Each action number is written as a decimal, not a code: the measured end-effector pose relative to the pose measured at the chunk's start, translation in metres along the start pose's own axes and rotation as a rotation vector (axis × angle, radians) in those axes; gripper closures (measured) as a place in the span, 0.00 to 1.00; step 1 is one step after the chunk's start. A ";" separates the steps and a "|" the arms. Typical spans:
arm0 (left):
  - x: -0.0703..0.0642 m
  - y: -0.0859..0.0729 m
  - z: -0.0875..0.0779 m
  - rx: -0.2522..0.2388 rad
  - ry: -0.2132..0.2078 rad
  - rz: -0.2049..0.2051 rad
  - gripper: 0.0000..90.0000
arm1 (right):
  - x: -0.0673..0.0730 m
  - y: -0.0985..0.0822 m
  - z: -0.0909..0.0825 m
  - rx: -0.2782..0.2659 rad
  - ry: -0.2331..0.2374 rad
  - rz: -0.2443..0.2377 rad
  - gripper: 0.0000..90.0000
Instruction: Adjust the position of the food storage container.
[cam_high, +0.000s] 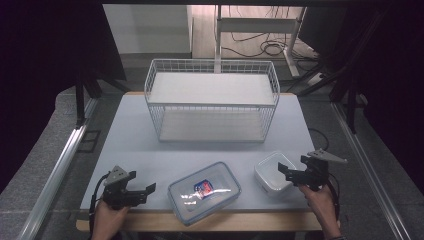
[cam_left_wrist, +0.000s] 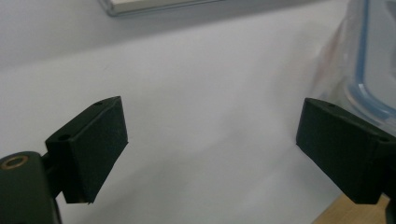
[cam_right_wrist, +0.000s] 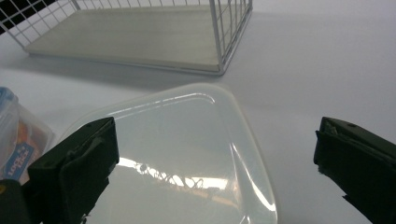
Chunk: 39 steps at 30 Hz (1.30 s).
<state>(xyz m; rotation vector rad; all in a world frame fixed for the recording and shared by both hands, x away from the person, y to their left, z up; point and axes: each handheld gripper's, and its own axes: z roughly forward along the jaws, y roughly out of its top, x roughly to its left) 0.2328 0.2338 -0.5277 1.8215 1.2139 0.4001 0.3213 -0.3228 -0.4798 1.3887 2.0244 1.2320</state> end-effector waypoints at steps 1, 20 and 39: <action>-0.001 0.000 0.000 -0.004 -0.007 0.009 0.10 | 0.000 0.000 0.000 0.000 0.000 0.000 0.00; -0.001 -0.001 0.001 -0.052 0.019 0.061 0.05 | 0.008 0.007 -0.008 0.046 0.004 -0.069 0.17; -0.005 -0.002 0.006 -0.024 0.004 0.099 0.03 | 0.076 0.010 -0.009 0.121 0.176 -0.348 0.82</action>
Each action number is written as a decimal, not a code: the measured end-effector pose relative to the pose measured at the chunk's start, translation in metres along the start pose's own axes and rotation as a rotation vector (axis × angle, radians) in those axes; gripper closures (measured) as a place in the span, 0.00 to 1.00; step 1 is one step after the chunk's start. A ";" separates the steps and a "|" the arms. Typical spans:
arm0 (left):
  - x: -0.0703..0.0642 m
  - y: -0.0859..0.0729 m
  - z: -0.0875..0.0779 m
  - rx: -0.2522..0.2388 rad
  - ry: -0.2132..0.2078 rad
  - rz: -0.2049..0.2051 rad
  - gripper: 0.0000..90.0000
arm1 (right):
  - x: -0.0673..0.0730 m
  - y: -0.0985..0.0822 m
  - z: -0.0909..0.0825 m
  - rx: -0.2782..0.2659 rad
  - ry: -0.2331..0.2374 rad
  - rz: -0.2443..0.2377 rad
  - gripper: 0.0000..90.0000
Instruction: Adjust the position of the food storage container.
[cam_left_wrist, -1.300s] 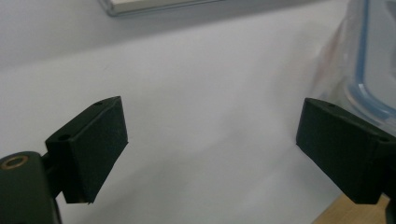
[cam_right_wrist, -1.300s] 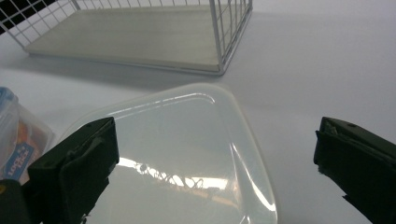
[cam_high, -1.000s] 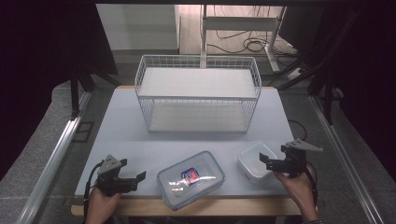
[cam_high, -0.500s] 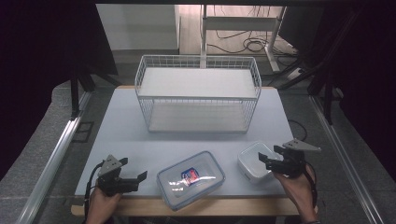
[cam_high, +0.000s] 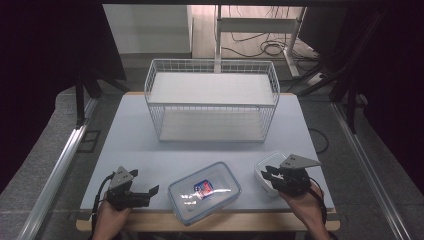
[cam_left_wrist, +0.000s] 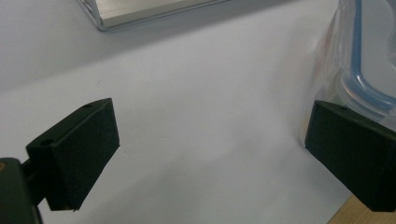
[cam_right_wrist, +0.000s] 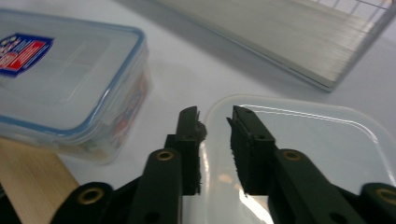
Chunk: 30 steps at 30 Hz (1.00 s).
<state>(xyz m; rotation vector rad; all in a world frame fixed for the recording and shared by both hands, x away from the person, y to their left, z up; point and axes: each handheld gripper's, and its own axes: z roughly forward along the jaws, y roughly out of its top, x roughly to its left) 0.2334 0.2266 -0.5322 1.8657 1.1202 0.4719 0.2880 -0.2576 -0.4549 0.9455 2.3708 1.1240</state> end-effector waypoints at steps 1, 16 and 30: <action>0.000 0.000 0.000 0.010 0.003 0.001 0.03 | 0.002 0.000 0.001 0.007 0.003 -0.011 0.84; -0.002 -0.001 0.004 0.047 0.013 0.022 0.04 | 0.012 -0.001 0.024 0.093 0.059 -0.019 0.96; -0.009 0.000 0.009 0.119 -0.007 0.029 0.08 | -0.011 -0.004 0.030 0.092 -0.037 0.033 0.97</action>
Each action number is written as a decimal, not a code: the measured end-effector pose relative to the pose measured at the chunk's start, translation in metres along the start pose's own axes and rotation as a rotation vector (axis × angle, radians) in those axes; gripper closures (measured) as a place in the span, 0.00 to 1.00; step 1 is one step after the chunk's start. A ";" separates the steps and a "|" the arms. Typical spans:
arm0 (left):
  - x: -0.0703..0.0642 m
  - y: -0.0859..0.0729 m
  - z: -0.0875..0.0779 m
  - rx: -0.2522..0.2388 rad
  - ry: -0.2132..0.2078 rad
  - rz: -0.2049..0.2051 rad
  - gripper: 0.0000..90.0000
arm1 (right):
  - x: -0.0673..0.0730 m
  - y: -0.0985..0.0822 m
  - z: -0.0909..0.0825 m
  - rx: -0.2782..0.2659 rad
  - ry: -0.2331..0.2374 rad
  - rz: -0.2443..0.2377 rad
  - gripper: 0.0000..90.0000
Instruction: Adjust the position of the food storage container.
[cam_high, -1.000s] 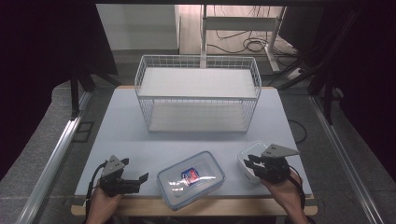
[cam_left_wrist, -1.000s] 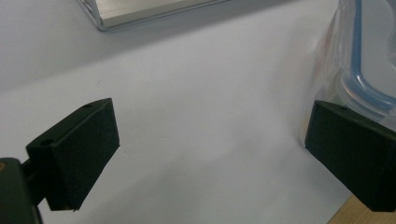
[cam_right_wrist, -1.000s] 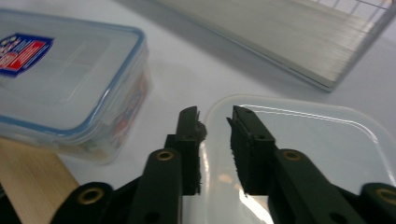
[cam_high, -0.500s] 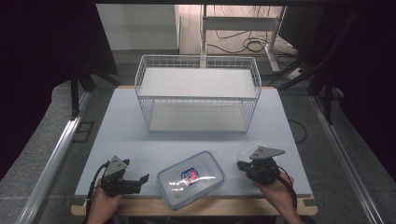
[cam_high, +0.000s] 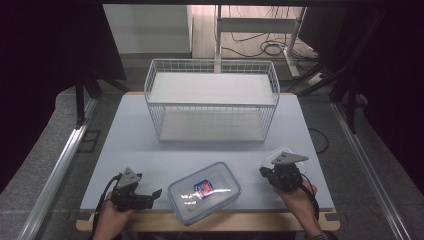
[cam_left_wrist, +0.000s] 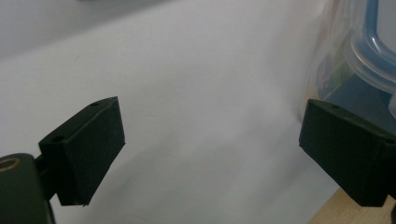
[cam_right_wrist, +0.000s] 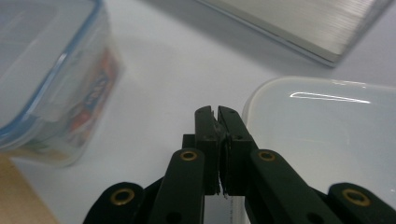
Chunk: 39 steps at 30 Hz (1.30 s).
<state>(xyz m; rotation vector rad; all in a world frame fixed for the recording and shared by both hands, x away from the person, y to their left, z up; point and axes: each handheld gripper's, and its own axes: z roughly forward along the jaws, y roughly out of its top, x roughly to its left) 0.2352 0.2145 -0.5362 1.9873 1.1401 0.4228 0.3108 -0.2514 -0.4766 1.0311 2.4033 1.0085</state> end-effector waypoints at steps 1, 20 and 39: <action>-0.001 0.000 0.000 0.008 -0.001 0.003 0.08 | -0.003 0.000 0.000 -0.003 -0.007 0.007 0.96; -0.021 0.007 -0.010 0.117 -0.177 0.074 0.65 | -0.007 0.000 -0.005 -0.039 -0.045 0.031 0.94; -0.041 0.015 -0.002 0.186 -0.263 0.042 0.98 | 0.049 -0.006 0.008 0.040 0.184 -0.045 0.95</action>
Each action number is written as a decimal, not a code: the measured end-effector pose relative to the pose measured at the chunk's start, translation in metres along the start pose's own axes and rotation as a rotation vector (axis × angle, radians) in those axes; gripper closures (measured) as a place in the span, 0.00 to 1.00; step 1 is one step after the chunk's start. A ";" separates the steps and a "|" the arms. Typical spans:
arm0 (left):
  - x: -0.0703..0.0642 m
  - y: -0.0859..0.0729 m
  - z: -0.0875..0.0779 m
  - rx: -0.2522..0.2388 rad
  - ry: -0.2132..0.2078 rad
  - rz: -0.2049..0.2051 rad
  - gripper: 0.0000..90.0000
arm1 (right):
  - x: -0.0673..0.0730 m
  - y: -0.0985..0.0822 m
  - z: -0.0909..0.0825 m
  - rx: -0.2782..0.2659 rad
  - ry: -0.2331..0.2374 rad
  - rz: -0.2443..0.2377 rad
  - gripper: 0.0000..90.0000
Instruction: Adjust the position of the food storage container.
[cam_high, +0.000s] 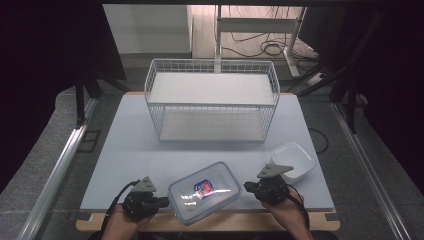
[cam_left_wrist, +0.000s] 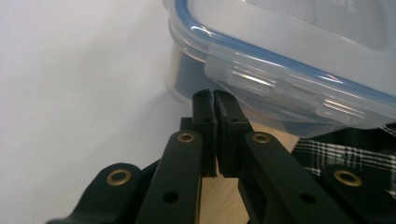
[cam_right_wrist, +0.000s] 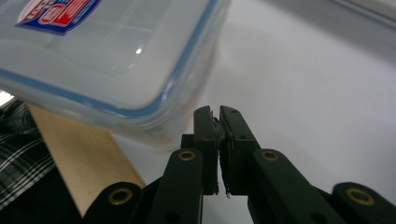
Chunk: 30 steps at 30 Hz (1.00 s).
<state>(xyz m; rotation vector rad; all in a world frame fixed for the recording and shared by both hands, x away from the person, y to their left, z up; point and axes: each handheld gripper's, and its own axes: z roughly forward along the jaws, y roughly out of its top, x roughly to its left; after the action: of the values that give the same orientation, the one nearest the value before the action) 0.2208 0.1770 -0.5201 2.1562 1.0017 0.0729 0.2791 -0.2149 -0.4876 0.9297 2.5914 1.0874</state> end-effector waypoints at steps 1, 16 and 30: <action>0.000 0.001 0.001 0.003 0.000 -0.006 0.98 | 0.003 0.000 0.001 0.007 0.007 -0.002 0.95; 0.012 0.022 0.016 0.002 0.013 -0.038 1.00 | 0.007 -0.002 0.003 0.040 -0.006 -0.009 0.97; 0.034 0.055 0.040 -0.020 0.061 -0.061 1.00 | 0.005 -0.005 0.006 0.067 -0.029 -0.007 0.97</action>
<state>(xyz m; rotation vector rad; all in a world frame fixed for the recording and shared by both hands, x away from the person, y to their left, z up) 0.2935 0.1529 -0.5215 2.1148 1.0957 0.1196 0.2750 -0.2108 -0.4951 0.9436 2.6202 0.9836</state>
